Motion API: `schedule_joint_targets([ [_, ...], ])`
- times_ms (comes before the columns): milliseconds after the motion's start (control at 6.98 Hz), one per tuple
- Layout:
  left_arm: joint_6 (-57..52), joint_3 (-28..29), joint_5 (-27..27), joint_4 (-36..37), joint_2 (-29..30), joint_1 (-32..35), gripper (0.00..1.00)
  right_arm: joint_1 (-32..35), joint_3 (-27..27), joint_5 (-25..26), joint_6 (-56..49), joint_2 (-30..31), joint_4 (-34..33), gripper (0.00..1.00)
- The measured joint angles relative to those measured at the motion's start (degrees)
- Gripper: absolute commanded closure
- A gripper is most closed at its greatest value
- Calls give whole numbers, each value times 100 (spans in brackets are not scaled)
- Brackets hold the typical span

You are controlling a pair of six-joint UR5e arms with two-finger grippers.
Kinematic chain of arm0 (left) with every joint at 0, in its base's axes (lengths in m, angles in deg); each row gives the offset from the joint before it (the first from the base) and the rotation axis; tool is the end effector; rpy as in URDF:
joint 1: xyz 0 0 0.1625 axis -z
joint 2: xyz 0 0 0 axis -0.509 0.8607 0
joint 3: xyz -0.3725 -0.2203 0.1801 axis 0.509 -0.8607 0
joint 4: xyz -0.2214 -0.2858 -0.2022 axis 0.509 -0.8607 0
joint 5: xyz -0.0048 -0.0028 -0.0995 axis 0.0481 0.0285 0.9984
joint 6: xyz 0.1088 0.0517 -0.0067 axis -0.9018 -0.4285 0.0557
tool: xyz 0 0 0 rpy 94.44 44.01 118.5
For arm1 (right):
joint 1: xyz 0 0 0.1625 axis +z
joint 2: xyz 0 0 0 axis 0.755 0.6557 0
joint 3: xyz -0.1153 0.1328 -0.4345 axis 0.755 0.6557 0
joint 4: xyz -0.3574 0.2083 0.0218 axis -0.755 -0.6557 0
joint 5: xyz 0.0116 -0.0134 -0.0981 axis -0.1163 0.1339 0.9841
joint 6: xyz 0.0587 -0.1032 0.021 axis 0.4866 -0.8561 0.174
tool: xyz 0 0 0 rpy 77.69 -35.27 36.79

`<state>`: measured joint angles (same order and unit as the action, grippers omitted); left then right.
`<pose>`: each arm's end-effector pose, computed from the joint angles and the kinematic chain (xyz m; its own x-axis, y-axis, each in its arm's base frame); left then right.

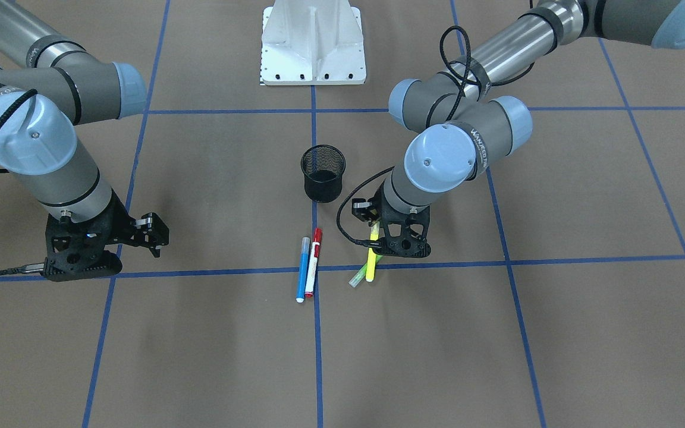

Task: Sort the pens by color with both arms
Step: 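Lower the yellow highlighter beside the green marker and open the left gripper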

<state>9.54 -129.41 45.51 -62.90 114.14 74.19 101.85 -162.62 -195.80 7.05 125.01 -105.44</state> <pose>0.5468 -0.5967 0.2802 0.5825 0.0737 -0.8094 -0.1512 0.9883 -0.0188 -0.3726 -0.6213 0.3714 0.7598 -0.1120 0.6405 0.0164 0.9880 0.1534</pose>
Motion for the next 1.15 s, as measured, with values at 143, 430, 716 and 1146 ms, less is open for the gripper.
schedule_joint_targets([
  [143, -173, -2, -4, 2, -79, 78, 78, 0, 3, 0, 3, 0, 6, 1],
  [430, -406, -3, -5, 4, -201, 168, 78, 0, 8, 0, 7, -2, 9, 1],
  [716, -459, -24, 1, -4, -299, 176, 76, 0, 18, 0, 2, -6, 8, 1],
  [1146, -467, -66, 1, -4, -376, 176, 62, -5, 50, 1, 1, -14, 11, 1],
])
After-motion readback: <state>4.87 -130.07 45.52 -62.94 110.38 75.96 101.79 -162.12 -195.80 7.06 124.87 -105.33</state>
